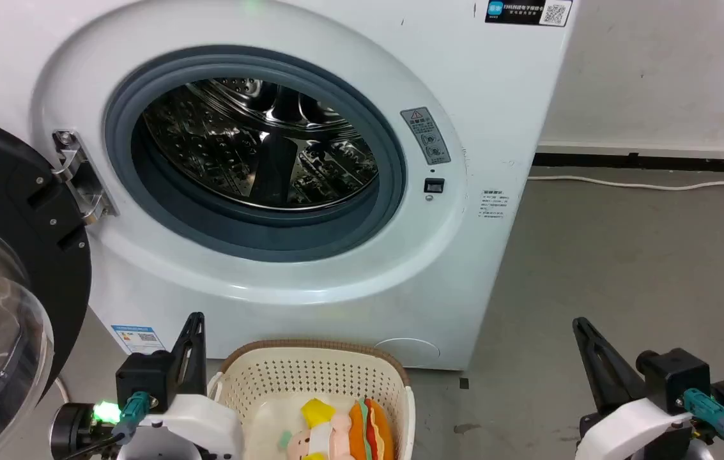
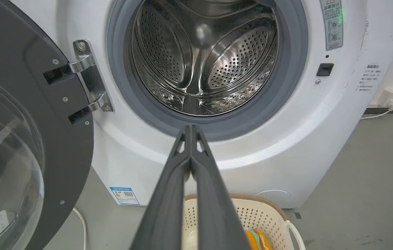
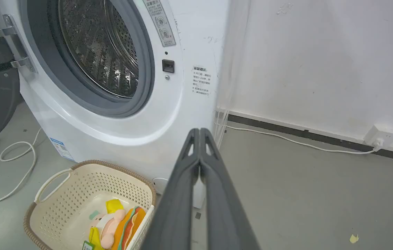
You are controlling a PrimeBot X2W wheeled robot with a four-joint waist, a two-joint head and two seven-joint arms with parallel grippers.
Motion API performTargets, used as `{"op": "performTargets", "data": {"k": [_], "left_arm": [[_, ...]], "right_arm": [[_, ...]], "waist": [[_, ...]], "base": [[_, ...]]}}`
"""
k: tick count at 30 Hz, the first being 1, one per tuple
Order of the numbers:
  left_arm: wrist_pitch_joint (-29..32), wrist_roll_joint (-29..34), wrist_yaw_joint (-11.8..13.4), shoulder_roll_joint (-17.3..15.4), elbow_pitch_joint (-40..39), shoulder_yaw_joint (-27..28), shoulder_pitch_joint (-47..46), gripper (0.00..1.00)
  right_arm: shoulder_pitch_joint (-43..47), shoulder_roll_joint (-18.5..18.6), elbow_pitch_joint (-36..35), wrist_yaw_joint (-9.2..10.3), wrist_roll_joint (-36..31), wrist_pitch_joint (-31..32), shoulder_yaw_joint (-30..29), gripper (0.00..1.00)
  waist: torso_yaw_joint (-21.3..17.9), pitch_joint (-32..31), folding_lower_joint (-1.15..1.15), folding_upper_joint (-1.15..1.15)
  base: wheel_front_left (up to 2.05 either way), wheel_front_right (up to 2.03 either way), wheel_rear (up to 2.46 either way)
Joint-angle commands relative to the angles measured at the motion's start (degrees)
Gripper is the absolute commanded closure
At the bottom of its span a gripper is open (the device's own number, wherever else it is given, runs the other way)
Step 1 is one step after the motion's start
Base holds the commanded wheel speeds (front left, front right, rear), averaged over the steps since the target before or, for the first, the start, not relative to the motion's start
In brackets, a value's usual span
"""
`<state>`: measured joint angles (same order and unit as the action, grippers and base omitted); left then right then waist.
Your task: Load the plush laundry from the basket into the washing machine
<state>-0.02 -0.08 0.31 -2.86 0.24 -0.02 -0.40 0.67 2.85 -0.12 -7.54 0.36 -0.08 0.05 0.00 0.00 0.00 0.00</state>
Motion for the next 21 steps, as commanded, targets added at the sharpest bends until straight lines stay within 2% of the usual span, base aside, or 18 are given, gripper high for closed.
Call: {"op": "performTargets", "data": {"k": [1, 21], "left_arm": [[0.0, 0.1, -0.3, 0.0, -0.2, 0.0, 0.4, 1.0], [0.0, 0.1, -0.3, 0.0, -0.2, 0.0, 0.4, 1.0]], "right_arm": [[-0.7, 0.0, 0.1, 0.05, -0.4, 0.1, 0.0, 1.0], [-0.7, 0.0, 0.1, 0.05, -0.4, 0.1, 0.0, 1.0]], "waist": [[0.0, 0.0, 0.0, 0.0], [0.0, 0.0, 0.0, 0.0]], "base": [[0.0, 0.0, 0.0], [0.0, 0.0, 0.0]]}}
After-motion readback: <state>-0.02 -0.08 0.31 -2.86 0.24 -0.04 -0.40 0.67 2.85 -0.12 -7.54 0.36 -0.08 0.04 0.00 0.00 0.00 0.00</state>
